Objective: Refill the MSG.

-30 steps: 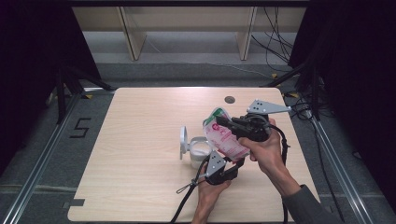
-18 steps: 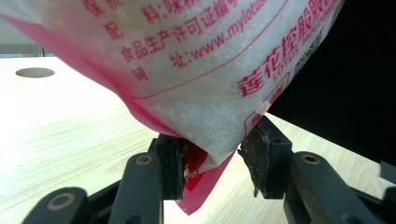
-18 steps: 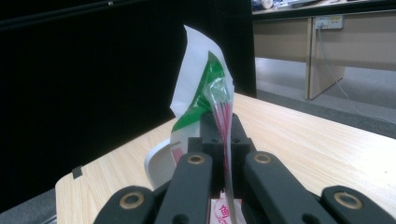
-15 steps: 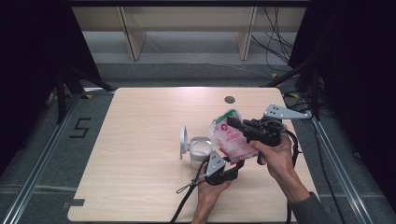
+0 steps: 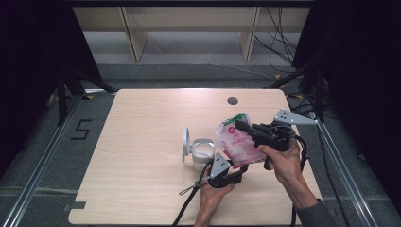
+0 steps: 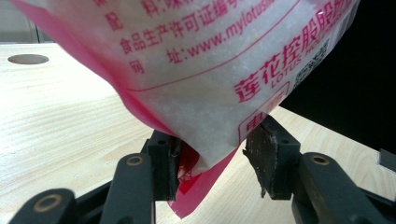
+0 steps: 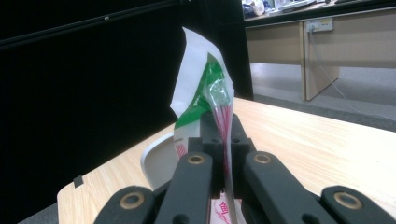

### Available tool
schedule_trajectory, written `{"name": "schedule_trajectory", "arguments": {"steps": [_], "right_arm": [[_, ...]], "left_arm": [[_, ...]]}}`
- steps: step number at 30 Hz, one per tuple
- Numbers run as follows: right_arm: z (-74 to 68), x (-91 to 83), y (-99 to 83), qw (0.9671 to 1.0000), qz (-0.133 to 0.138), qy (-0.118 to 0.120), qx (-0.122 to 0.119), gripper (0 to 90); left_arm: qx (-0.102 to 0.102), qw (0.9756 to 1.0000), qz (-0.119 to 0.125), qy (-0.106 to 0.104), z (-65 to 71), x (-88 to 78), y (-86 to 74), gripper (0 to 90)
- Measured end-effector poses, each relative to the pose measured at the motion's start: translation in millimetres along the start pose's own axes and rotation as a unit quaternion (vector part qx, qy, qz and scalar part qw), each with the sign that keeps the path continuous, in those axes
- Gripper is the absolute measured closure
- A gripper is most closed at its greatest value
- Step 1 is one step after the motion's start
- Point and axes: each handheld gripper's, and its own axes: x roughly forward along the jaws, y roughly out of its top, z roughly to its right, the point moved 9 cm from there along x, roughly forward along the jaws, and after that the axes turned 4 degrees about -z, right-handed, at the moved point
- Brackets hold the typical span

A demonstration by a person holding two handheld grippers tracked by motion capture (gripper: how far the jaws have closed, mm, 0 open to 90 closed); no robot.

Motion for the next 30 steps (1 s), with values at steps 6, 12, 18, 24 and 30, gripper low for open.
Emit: {"name": "schedule_trajectory", "arguments": {"steps": [6, 12, 18, 24, 30], "right_arm": [[8.3, -5.3, -0.7, 0.9999, 0.014, -0.006, 0.001, 90.0], [13.9, -7.5, -6.4, 0.9998, 0.017, -0.005, 0.01, 90.0], [20.6, -10.3, -12.1, 0.9992, 0.023, -0.009, 0.03, 90.0], [27.0, -12.1, -18.7, 0.9989, 0.031, -0.012, 0.034, 90.0], [35.3, -14.7, -24.9, 0.9984, 0.039, -0.019, 0.035, 90.0]], "left_arm": [[0.012, 0.9999, -0.009, 0.002, -0.4, -0.1, -1.1, 52.2], [-0.006, 0.9998, -0.018, 0.009, 0.9, 3.6, -4.8, 49.5], [-0.01, 0.9996, -0.024, 0.007, 5.0, 6.3, -6.2, 45.9], [-0.013, 0.999, -0.037, 0.021, 3.8, 7.4, -9.1, 39.7], [-0.015, 0.9983, -0.04, 0.039, 2.6, -1.0, -4.7, 34.3]]}}
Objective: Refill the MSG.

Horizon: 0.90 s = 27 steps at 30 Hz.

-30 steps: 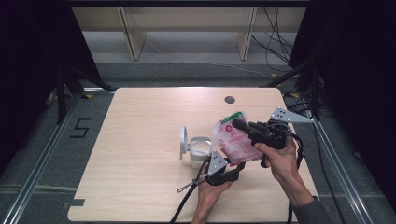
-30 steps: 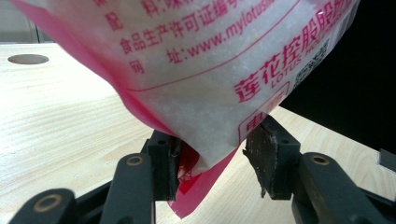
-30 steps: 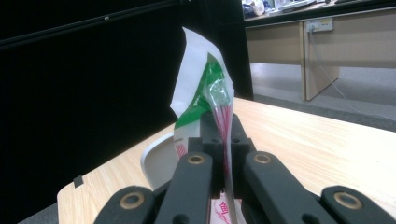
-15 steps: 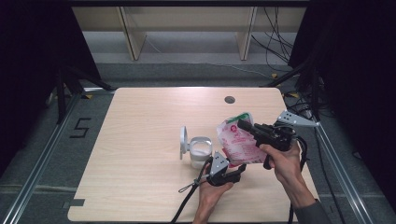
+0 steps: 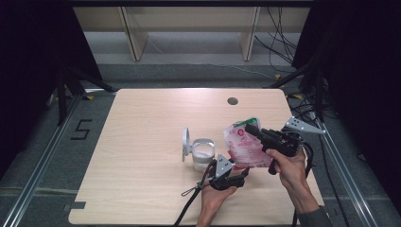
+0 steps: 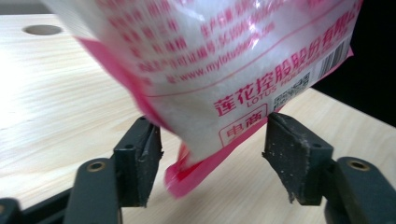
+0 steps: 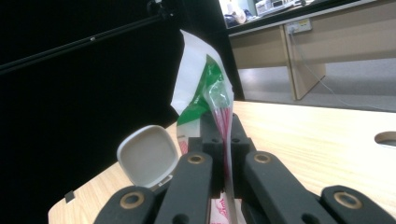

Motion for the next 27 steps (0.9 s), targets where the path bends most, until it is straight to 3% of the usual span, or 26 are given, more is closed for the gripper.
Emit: {"name": "schedule_trajectory", "arguments": {"steps": [3, 8, 9, 11, 14, 15, 17, 18, 19, 22, 23, 27], "right_arm": [[3.6, -1.1, -5.2, 0.9999, -0.009, -0.006, 0.004, 90.0], [13.4, -2.9, -12.7, 0.9997, -0.012, -0.014, 0.013, 90.0], [13.0, -3.7, -15.8, 0.9995, -0.017, -0.014, 0.025, 90.0], [15.8, -3.8, -20.2, 0.9995, -0.02, -0.018, 0.016, 90.0], [19.2, -8.4, -20.9, 0.9995, -0.014, -0.02, 0.019, 90.0], [18.8, -10.1, -21.7, 0.9992, -0.013, -0.023, 0.031, 90.0], [20.5, -12.8, -22.7, 0.9994, -0.006, -0.019, 0.027, 90.0], [20.5, -15.2, -24.1, 0.9989, -0.007, -0.025, 0.039, 90.0], [22.5, -16.9, -23.8, 0.9992, -0.003, -0.024, 0.03, 90.0], [25.4, -23.3, -26.2, 0.9987, -0.005, -0.035, 0.037, 90.0], [28.6, -25.0, -26.3, 0.9989, -0.001, -0.038, 0.026, 90.0], [36.8, -33.3, -29.2, 0.9984, 0.0, -0.05, 0.027, 90.0]], "left_arm": [[0.003, 0.9999, 0.013, 0.006, -1.3, -5.8, 5.2, 36.2], [0.002, 0.9999, 0.013, 0.011, -4.3, -12.9, 6.6, 35.3], [0.0, 0.9998, 0.016, 0.009, -4.4, -13.3, 6.9, 35.3], [0.0, 0.9998, 0.014, 0.01, -4.8, -17.0, 7.2, 35.4], [0.005, 0.9997, 0.02, 0.015, -5.2, -22.1, 10.1, 35.1], [0.007, 0.9997, 0.02, 0.012, -4.0, -24.1, 11.1, 34.7], [0.003, 0.9997, 0.024, 0.008, -2.1, -26.7, 13.8, 34.7], [0.002, 0.9997, 0.025, 0.008, -1.6, -27.6, 14.7, 34.4], [0.005, 0.9996, 0.026, 0.003, -0.7, -28.2, 15.2, 34.2], [0.008, 0.9997, 0.023, -0.003, 3.4, -31.0, 15.5, 34.1], [0.005, 0.9997, 0.025, -0.004, 4.9, -31.1, 16.0, 33.9], [0.016, 0.9997, 0.017, 0.0, 7.5, -34.1, 15.2, 31.6]]}}
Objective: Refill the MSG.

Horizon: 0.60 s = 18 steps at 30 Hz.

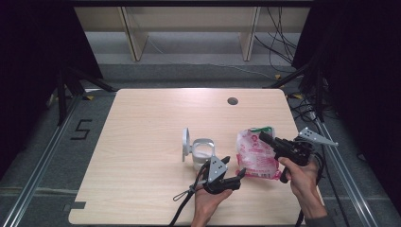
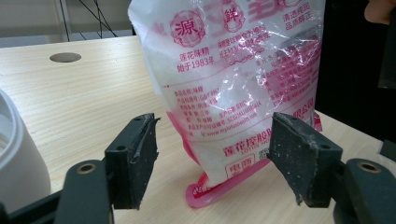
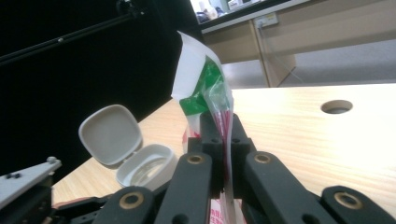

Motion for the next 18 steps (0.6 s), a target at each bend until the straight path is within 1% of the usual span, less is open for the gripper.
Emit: {"name": "schedule_trajectory", "arguments": {"steps": [1, 2, 3, 4, 5, 6, 7, 8, 9, 10, 11, 12, 13, 14, 15, 16, 17, 18], "right_arm": [[1.3, -1.6, -1.2, 0.9999, -0.001, -0.002, 0.01, 90.0], [4.4, -2.5, -1.5, 0.9999, -0.001, -0.008, 0.008, 90.0], [5.8, -3.6, -2.9, 0.9999, -0.001, -0.008, 0.012, 90.0], [8.6, -4.5, -3.2, 0.9999, 0.0, -0.012, 0.003, 90.0], [8.7, -5.8, -4.5, 0.9998, -0.003, -0.015, 0.013, 90.0], [10.5, -6.5, -5.0, 0.9998, -0.002, -0.016, 0.008, 90.0], [12.3, -7.1, -5.3, 0.9998, 0.0, -0.017, 0.004, 90.0], [13.6, -7.8, -5.9, 0.9998, 0.003, -0.016, 0.005, 90.0], [15.1, -8.5, -6.6, 0.9998, 0.002, -0.018, 0.008, 90.0], [16.9, -9.0, -7.8, 0.9997, 0.001, -0.02, 0.01, 90.0], [17.7, -9.8, -9.5, 0.9995, -0.001, -0.023, 0.019, 90.0], [21.7, -9.9, -10.0, 0.9996, 0.001, -0.027, 0.006, 90.0], [22.5, -10.8, -11.4, 0.9996, -0.001, -0.027, 0.011, 90.0], [23.8, -10.7, -11.9, 0.9996, 0.0, -0.027, 0.011, 90.0], [24.6, -12.1, -13.2, 0.9993, -0.003, -0.03, 0.02, 90.0], [27.4, -12.8, -14.1, 0.9993, -0.002, -0.034, 0.017, 90.0], [28.0, -13.2, -14.4, 0.9993, -0.002, -0.033, 0.017, 90.0], [29.5, -14.0, -15.2, 0.9992, -0.002, -0.036, 0.02, 90.0]], "left_arm": [[0.003, 1.0, 0.001, -0.005, 1.5, -1.2, 0.4, 31.6], [0.003, 1.0, 0.003, -0.004, 2.4, -2.2, 0.8, 31.6], [0.006, 1.0, 0.003, -0.005, 3.0, -3.8, 1.4, 31.5], [0.022, 0.9997, 0.003, -0.009, 2.4, -5.3, 2.8, 31.5], [0.018, 0.9998, 0.004, -0.008, 2.8, -6.7, 3.6, 31.2], [0.004, 1.0, 0.006, -0.003, 3.3, -8.0, 4.1, 30.6], [0.008, 1.0, 0.003, 0.001, 2.3, -9.5, 4.6, 29.6], [0.007, 0.9999, 0.009, -0.001, 2.6, -9.7, 6.0, 29.3], [0.019, 0.9998, 0.003, -0.001, 1.9, -11.4, 6.2, 29.4], [0.027, 0.9996, 0.003, -0.004, 1.2, -12.1, 7.0, 29.4], [0.026, 0.9996, 0.004, -0.005, 1.3, -12.9, 7.3, 29.4], [0.011, 0.9999, 0.003, -0.003, 2.5, -13.4, 6.8, 29.3], [0.011, 0.9999, 0.004, -0.004, 2.5, -13.5, 7.1, 29.3], [0.011, 0.9999, 0.004, -0.004, 2.7, -13.7, 7.3, 29.2], [0.01, 0.9999, 0.003, -0.003, 2.6, -14.0, 7.3, 29.1], [0.01, 0.9999, 0.003, -0.003, 2.9, -14.2, 7.2, 29.1], [0.011, 0.9999, 0.001, -0.003, 2.9, -14.3, 6.8, 29.1], [0.011, 0.9999, -0.001, -0.003, 3.0, -14.2, 6.2, 29.0]]}}
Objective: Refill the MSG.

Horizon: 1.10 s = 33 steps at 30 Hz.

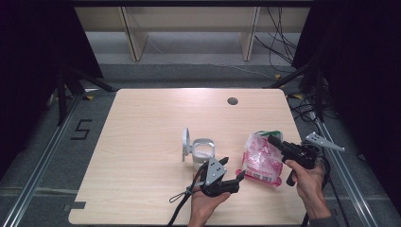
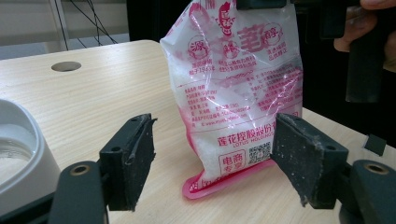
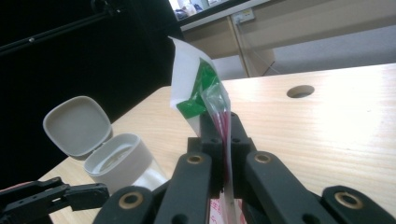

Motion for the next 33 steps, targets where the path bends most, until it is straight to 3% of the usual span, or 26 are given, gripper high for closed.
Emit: {"name": "schedule_trajectory", "arguments": {"steps": [5, 6, 9, 10, 11, 16, 18, 20, 22, 25, 26, 28, 30, 33], "right_arm": [[7.2, -2.2, -3.5, 0.9999, -0.004, -0.013, 0.002, 90.0], [10.7, -2.2, -3.5, 0.9998, -0.003, -0.018, -0.009, 90.0], [16.0, -2.9, -5.3, 0.9996, -0.003, -0.025, -0.011, 90.0], [14.5, -3.6, -7.0, 0.9996, -0.008, -0.025, 0.005, 90.0], [17.0, -3.2, -7.0, 0.9996, -0.007, -0.025, -0.003, 89.9], [22.5, -4.0, -9.8, 0.9993, -0.01, -0.035, -0.001, 89.8], [24.6, -3.9, -10.7, 0.9993, -0.007, -0.038, -0.001, 89.7], [25.9, -4.8, -11.9, 0.999, -0.009, -0.044, 0.005, 89.5], [28.7, -6.0, -13.4, 0.9989, -0.011, -0.046, 0.004, 89.5], [32.0, -6.3, -13.8, 0.9988, -0.007, -0.047, -0.001, 89.4], [31.3, -6.3, -15.5, 0.9986, -0.012, -0.05, 0.011, 89.4], [31.7, -6.3, -16.3, 0.9987, -0.012, -0.049, 0.006, 89.2], [30.2, -6.7, -16.9, 0.9984, -0.019, -0.051, 0.014, 89.0], [30.4, -6.9, -17.1, 0.9983, -0.021, -0.052, 0.012, 88.8]], "left_arm": [[0.012, 0.9998, -0.012, 0.001, 0.4, -5.2, -0.8, 27.2], [0.014, 0.9999, -0.009, -0.001, -0.1, -5.9, 0.2, 26.6], [0.028, 0.9995, -0.01, -0.006, -5.4, -12.7, 3.7, 25.2], [0.009, 0.9999, -0.01, -0.009, -6.3, -14.4, 4.6, 24.7], [0.005, 0.9999, -0.007, -0.008, -8.3, -15.7, 6.3, 23.9], [0.031, 0.9993, -0.009, -0.019, -10.0, -21.3, 7.0, 23.9], [0.021, 0.9995, -0.012, -0.022, -9.2, -22.1, 4.6, 23.9], [0.023, 0.9992, -0.011, -0.03, -10.0, -22.3, 4.2, 23.9], [0.02, 0.9994, -0.012, -0.023, -11.5, -25.2, 4.2, 24.3], [0.038, 0.999, -0.007, -0.024, -11.9, -29.5, 5.8, 24.6], [0.041, 0.9988, -0.011, -0.023, -12.9, -31.7, 5.0, 24.7], [0.039, 0.9986, -0.01, -0.033, -14.5, -34.8, 3.9, 25.0], [0.02, 0.9995, 0.003, -0.024, -20.0, -38.0, 6.9, 25.5], [0.026, 0.9994, 0.001, -0.021, -23.8, -41.8, 8.0, 25.8]]}}
